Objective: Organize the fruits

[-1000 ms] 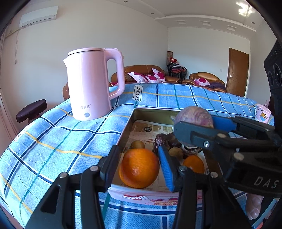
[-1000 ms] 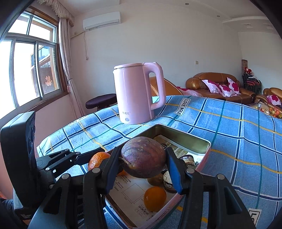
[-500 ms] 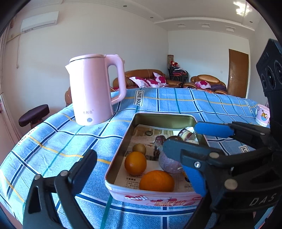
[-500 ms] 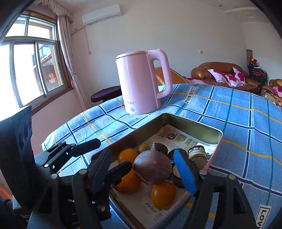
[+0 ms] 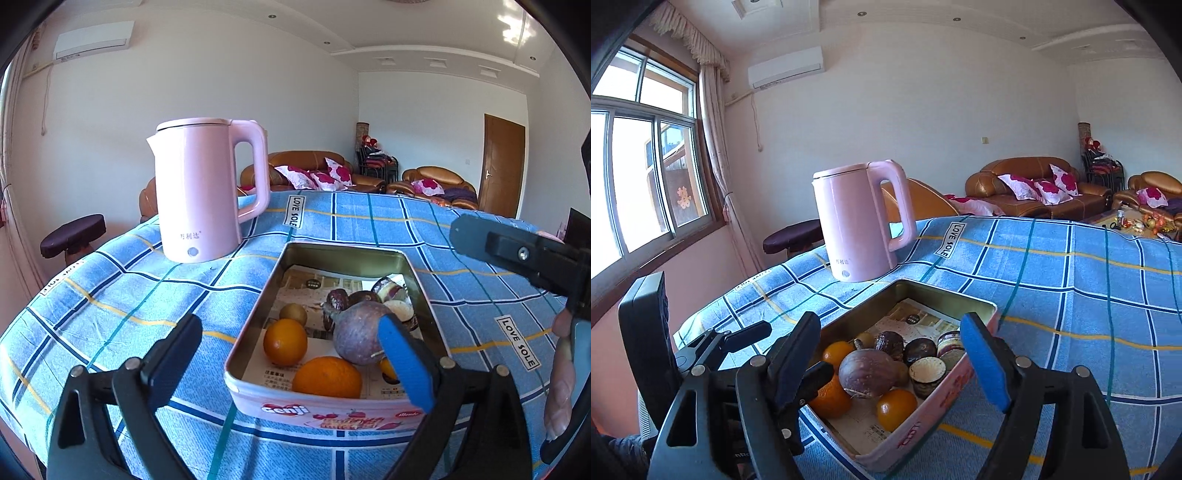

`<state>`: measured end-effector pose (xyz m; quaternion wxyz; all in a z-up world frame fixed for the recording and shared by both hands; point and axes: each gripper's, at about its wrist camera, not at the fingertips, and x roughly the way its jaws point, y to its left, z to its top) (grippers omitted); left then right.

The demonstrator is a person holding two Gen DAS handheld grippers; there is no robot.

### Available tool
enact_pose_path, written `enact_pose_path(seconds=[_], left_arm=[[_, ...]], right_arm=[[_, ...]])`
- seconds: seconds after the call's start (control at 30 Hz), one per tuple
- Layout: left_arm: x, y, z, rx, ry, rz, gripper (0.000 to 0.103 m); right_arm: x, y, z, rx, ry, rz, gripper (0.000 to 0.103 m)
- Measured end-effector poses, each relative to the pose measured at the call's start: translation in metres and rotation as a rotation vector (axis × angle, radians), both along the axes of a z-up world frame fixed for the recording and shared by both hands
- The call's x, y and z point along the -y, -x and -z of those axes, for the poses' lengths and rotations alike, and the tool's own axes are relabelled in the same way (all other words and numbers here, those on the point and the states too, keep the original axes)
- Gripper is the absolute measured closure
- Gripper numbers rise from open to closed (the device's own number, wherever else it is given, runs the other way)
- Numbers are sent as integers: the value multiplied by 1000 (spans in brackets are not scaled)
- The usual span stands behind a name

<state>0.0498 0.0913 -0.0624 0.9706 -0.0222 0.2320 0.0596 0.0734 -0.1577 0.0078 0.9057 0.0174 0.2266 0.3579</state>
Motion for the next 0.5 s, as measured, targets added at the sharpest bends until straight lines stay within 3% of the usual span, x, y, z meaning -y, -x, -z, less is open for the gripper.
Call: enact_pose_path(seconds=[0.5], left_arm=[[6, 8, -13, 34, -7, -5, 4]], right_arm=[[23, 4, -2, 4, -24, 59, 21]])
